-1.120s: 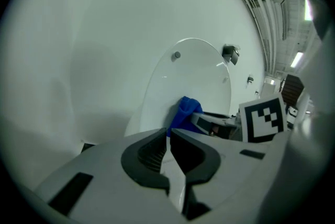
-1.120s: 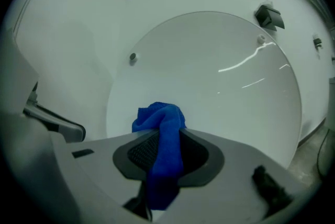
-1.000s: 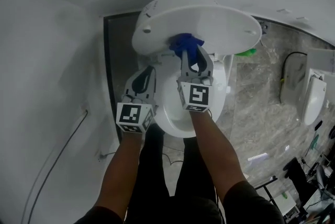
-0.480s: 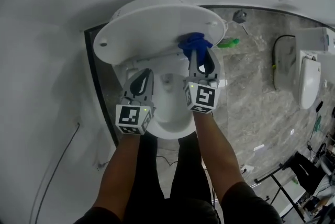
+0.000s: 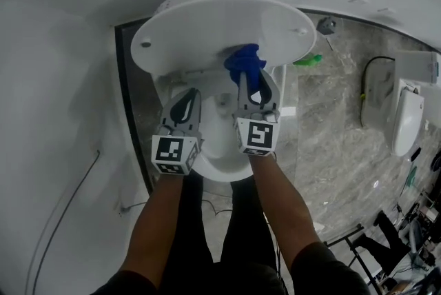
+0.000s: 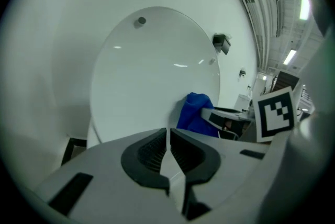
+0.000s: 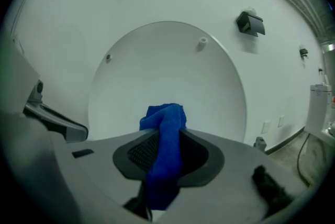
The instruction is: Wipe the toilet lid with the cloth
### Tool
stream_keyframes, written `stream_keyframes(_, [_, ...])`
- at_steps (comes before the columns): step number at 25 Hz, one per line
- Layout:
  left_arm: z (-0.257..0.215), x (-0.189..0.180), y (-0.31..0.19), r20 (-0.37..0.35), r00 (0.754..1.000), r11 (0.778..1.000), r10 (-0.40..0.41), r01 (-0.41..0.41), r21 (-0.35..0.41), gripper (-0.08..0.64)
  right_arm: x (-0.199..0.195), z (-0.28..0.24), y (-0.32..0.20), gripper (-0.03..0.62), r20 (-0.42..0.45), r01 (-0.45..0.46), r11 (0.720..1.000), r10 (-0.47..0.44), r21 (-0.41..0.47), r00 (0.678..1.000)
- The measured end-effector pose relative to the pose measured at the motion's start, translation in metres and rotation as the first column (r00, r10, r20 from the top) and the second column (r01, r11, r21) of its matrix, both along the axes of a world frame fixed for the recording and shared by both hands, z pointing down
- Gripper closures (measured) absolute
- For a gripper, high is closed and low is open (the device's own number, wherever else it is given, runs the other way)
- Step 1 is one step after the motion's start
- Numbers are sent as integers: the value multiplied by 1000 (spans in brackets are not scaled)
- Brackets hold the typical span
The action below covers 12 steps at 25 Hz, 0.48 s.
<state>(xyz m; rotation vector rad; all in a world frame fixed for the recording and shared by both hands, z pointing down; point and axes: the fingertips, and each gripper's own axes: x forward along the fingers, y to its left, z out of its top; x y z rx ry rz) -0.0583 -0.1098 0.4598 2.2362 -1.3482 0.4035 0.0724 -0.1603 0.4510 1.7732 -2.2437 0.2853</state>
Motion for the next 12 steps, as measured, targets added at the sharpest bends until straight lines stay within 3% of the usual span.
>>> stream_keyframes(5, [14,-59,5,69,989,990,-134,136,-22,529,-84,15,10,496,55,152,988,-151,-24,987])
stream_keyframes(12, [24,-113,16,69,970,971,-233,236,-27,532,-167,44,21,497,147,268,959,-252,-97,956])
